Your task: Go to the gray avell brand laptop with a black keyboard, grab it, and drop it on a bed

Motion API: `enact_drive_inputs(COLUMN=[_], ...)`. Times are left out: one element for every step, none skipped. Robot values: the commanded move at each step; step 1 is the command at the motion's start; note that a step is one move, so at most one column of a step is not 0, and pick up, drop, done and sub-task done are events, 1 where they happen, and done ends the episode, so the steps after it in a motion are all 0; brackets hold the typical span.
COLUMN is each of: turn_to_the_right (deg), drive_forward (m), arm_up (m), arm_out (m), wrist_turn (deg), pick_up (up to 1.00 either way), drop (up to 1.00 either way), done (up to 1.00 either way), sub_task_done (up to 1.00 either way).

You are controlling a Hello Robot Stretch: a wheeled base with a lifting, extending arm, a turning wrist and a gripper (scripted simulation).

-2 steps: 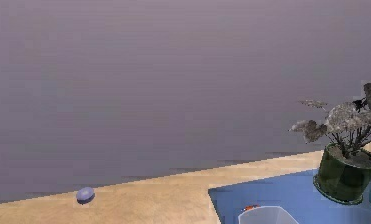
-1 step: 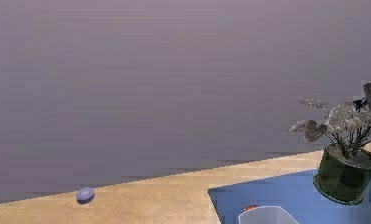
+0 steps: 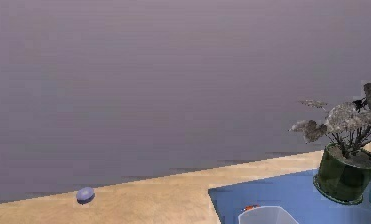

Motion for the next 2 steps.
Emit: enact_drive_inputs(turn_to_the_right=[0.0, 0.0], drive_forward=[0.0, 0.0], arm_up=[0.0, 0.1], arm_out=[0.0, 0.0], wrist_turn=[0.0, 0.0], pick_up=[1.0, 0.0], drop=[0.0, 0.0], done=[0.0, 0.0], sub_task_done=[0.0, 0.0])
